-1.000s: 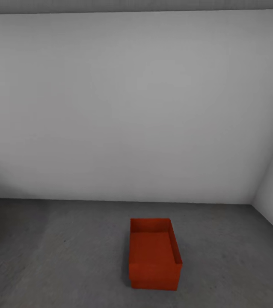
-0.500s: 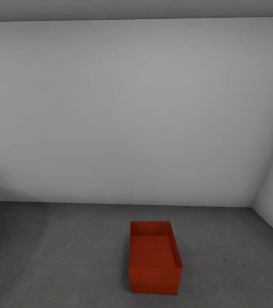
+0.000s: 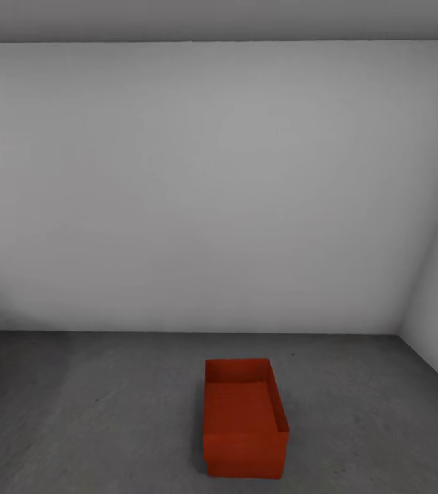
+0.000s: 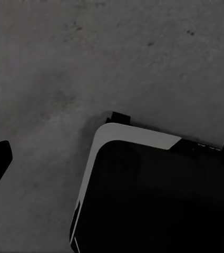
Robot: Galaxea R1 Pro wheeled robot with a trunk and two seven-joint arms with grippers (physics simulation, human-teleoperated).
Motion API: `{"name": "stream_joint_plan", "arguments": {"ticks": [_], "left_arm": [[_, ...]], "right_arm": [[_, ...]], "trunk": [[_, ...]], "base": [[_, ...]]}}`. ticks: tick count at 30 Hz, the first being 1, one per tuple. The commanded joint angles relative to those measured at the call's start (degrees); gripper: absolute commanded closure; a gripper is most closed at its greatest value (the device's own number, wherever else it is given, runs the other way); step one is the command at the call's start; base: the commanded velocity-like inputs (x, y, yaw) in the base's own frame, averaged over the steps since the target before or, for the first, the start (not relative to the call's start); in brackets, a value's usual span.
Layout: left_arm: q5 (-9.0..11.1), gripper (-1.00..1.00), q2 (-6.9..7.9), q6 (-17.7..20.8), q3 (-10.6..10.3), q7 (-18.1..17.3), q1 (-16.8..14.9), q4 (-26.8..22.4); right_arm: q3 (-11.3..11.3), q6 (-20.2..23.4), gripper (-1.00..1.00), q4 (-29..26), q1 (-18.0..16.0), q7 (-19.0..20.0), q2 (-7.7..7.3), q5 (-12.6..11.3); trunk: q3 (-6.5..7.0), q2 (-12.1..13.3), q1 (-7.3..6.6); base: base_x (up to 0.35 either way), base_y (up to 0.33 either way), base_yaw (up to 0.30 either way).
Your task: Move the two storage containers from the living room to the garage. In the garage, place one container on the floor and stack the other container on top of it (either order is fine).
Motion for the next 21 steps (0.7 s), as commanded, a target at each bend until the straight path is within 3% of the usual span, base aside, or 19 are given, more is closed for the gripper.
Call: {"name": "stream_joint_plan", "arguments": {"ticks": [1,21], "left_arm": [[0.29,-1.00,0.00,-0.18,-0.06,0.08,-0.03,0.03],[-0.07,-1.00,-0.13,-0.12,-0.22,0.17,-0.03,-0.62]], "right_arm": [[0.26,-0.37,-1.00,0.18,-0.07,-0.05,0.02,-0.60],[0.39,-0.23,-1.00,0.18,-0.07,-0.59,0.04,-0.62]], "trunk": [[0.00,-0.06,0.02],[0.13,-0.06,0.02]], "base": [[0.000,0.000,-0.103],[0.000,0.000,-0.045]]}}
